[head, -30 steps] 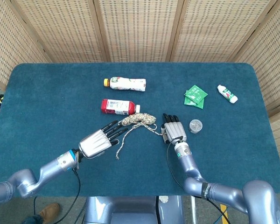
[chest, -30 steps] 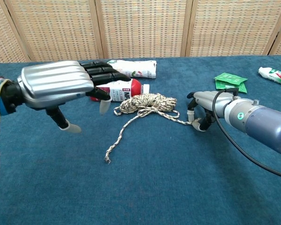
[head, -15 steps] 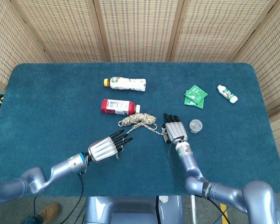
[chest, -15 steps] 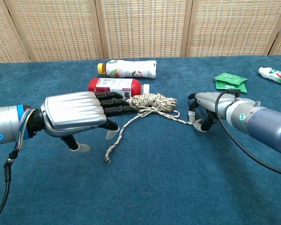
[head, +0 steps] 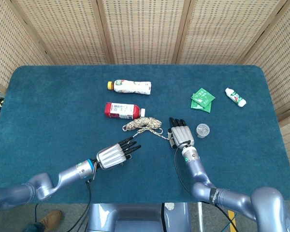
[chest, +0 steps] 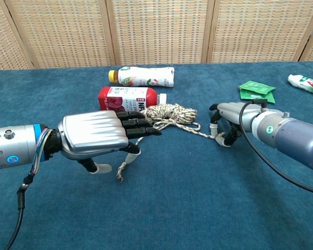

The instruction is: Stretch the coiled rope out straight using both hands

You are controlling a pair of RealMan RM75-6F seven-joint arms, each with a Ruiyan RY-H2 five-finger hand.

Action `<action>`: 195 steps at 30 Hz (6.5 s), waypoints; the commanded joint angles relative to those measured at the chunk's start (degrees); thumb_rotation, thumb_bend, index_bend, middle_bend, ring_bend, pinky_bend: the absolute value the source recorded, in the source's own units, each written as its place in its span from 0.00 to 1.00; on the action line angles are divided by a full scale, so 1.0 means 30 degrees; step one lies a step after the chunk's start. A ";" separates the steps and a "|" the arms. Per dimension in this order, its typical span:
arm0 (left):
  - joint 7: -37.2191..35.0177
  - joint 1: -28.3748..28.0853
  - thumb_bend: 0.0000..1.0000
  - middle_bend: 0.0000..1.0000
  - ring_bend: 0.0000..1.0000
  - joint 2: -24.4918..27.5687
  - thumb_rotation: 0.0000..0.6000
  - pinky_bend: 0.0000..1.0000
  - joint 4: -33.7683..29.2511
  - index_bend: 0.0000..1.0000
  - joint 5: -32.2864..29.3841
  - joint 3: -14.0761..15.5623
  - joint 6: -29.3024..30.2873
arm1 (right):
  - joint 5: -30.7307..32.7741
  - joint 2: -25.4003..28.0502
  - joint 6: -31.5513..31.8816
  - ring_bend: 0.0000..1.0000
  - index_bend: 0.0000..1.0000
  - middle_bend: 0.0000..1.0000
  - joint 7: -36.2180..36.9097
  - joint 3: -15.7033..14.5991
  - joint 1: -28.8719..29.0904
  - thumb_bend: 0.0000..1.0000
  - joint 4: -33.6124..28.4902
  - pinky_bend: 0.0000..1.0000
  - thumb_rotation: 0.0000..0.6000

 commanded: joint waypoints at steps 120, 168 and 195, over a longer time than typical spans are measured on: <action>-0.4383 0.2290 0.52 0.00 0.00 0.2336 1.00 0.00 0.2625 0.73 -0.4102 0.0602 0.3891 | -0.2226 0.1154 0.1976 0.00 0.68 0.02 0.0419 -0.0537 -0.1101 0.49 0.0343 0.00 1.00; -0.8108 0.4569 0.52 0.00 0.00 0.2529 1.00 0.00 0.8746 0.71 -0.4738 0.0603 0.4275 | -0.2849 0.4801 0.3505 0.00 0.63 0.01 -0.1297 -0.0656 -0.3238 0.47 -0.0651 0.00 1.00; -0.8055 0.8586 0.00 0.00 0.00 0.8420 1.00 0.00 -0.4337 0.00 -0.7694 -0.0980 0.8639 | -1.2161 0.9299 1.1840 0.00 0.00 0.00 0.7392 -0.2697 -0.8840 0.00 -0.6861 0.00 1.00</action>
